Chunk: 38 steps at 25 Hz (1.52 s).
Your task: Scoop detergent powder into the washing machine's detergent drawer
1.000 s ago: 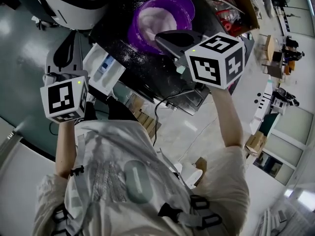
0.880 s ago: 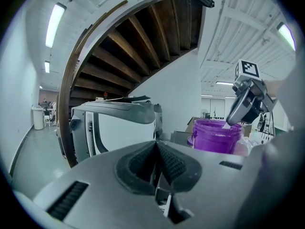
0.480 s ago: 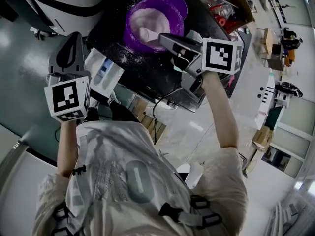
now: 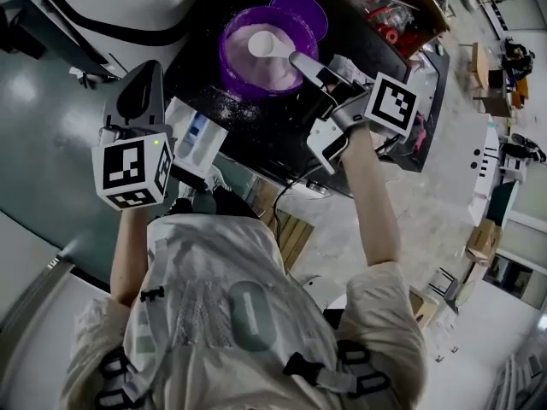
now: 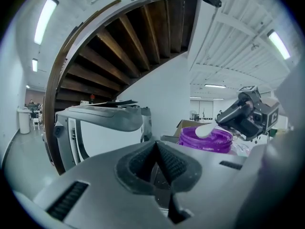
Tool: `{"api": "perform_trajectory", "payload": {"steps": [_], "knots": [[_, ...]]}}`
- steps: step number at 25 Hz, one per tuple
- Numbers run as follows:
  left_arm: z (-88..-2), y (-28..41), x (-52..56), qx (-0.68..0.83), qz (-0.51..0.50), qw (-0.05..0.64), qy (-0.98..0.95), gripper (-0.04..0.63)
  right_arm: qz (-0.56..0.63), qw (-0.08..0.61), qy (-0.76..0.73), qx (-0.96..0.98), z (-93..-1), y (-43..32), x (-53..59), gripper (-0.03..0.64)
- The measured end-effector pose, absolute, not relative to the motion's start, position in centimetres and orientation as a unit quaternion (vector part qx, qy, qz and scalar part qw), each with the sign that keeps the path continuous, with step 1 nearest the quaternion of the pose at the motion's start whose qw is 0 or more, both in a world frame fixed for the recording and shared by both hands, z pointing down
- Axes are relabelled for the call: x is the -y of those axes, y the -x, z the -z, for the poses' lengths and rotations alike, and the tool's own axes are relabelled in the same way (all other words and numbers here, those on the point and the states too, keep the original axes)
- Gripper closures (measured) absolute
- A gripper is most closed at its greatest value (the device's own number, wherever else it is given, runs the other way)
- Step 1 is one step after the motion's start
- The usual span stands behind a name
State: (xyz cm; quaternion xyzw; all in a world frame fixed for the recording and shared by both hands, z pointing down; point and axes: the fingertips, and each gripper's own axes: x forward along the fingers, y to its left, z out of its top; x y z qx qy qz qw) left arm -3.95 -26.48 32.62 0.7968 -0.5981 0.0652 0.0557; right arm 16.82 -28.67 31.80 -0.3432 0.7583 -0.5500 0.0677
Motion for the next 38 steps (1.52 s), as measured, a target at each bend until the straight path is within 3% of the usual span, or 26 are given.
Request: {"api": "perform_trajectory", "payload": {"steps": [9,18,24,38], "knots": [[-30.5,1.1,26.7,0.572,-0.067,0.022,-0.818,0.575,0.58,0.258,0.318,-0.704,-29.5,-18.1,28.3,0.606],[-29.6,-0.8,25.9,0.547,-0.06,0.01,-0.835,0.575,0.597,0.365,0.3,-0.649,-29.9,-18.0,25.7,0.606],[-28.4,-0.7,25.6,0.542,-0.05,-0.002,-0.839,0.575,0.604,0.395,0.305,-0.622,-31.0,-18.9,24.7,0.606],[-28.3,0.5,25.2,0.559,-0.043,-0.001,-0.828,0.575,0.607,0.386,0.287,-0.633,-30.9,-18.0,23.4,0.606]]}}
